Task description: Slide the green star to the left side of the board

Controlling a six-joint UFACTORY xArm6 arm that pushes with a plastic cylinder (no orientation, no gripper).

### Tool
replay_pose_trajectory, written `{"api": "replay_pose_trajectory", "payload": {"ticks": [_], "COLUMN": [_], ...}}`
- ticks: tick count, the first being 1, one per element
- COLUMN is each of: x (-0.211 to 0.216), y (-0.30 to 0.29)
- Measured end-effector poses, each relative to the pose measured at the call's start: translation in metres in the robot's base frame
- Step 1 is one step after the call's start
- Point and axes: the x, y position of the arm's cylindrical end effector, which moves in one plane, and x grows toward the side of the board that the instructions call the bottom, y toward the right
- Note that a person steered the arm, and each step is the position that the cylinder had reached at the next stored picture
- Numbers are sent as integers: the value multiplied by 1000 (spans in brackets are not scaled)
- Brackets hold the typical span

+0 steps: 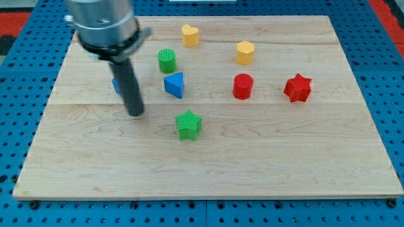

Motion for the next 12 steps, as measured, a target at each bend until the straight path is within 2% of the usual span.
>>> {"api": "replay_pose_trajectory", "payload": {"ticks": [1,2,3,4,5,6,7,8,9,10,11,12], "x": [-13,-5,32,49,45,35,29,-5,-6,3,4,24], "y": [40,106,157,104,0,40,114,107,68,0,-32,-54]}}
